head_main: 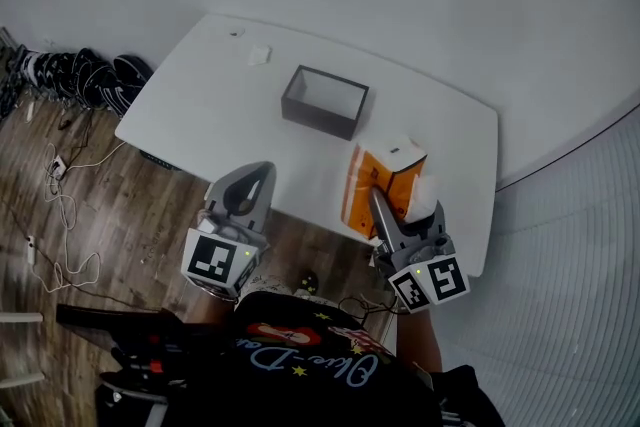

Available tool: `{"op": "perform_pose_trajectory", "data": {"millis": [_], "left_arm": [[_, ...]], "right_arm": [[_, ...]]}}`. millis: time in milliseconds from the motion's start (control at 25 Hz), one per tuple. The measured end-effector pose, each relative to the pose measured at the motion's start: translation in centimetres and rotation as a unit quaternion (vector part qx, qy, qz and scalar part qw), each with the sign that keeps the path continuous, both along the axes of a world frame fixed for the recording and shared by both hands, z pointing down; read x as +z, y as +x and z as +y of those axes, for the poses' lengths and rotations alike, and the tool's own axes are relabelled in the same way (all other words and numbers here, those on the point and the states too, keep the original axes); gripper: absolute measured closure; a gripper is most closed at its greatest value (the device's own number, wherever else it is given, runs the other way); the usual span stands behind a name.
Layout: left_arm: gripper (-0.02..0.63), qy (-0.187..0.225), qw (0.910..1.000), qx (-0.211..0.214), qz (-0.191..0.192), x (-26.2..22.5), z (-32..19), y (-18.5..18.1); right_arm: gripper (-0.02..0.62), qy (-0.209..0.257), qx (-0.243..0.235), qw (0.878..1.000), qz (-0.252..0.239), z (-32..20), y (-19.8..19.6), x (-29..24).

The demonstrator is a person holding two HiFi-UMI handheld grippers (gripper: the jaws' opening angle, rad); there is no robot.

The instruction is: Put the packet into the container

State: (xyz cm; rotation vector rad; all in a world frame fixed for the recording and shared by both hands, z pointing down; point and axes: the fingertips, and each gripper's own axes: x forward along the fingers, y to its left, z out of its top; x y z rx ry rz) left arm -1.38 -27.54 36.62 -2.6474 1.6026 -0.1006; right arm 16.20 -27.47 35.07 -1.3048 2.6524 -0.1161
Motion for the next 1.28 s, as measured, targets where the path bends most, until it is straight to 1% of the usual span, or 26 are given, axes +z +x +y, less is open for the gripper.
{"op": "perform_pose_trajectory", "data": {"millis": [120,200,400,480,600,680,760,920,1120,1200,1280], "left_arm": [[0.597,0.003,1.0000,0.003,0.007,-0.5,-0.4,0.2],[0.597,0.007,0.9999,0.007,0.002,-0.5,-0.7,0.2],[0.597,0.004,0.9997,0.023,0.002,0.0,-0.9,0.3],[0.597,0.009,0.9994,0.033,0.006,-0.2,-1.2,0.4],[0.597,0.008,0.9991,0.042,-0.003,0.2,-1.5,0.4],[0.597,0.016,0.9987,0.048,-0.006,0.3,-1.9,0.4],[0.597,0.024,0.9982,0.055,-0.009,0.0,-4.1,0.0],[0.597,0.025,0.9977,0.063,-0.003,-2.1,-11.8,-1.1],[0.597,0.030,0.9965,0.078,0.001,-2.9,-17.0,-1.8],[0.597,0.026,0.9962,0.083,-0.006,-2.5,-18.7,-2.1],[0.597,0.024,0.9959,0.087,-0.004,-2.2,-20.0,-2.3]], "right_arm": [[0.362,0.000,-0.004,1.000,-0.002,0.0,-0.2,-0.3],[0.362,0.001,-0.002,1.000,0.001,0.0,-0.1,-0.4],[0.362,0.000,0.014,1.000,0.003,0.1,0.2,-0.3],[0.362,0.003,0.022,1.000,0.004,0.1,0.1,-0.2],[0.362,0.010,0.035,0.999,0.005,0.2,0.2,0.3],[0.362,0.017,0.040,0.999,0.007,0.0,0.2,0.3],[0.362,0.024,0.043,0.999,0.011,-2.0,-0.3,-0.4],[0.362,0.030,0.039,0.998,0.024,-9.7,-2.2,-2.2],[0.362,0.036,0.038,0.998,0.041,-15.4,-3.2,-3.6],[0.362,0.035,0.036,0.997,0.056,-17.4,-3.5,-3.5],[0.362,0.035,0.032,0.996,0.077,-19.2,-4.0,-3.0]]}}
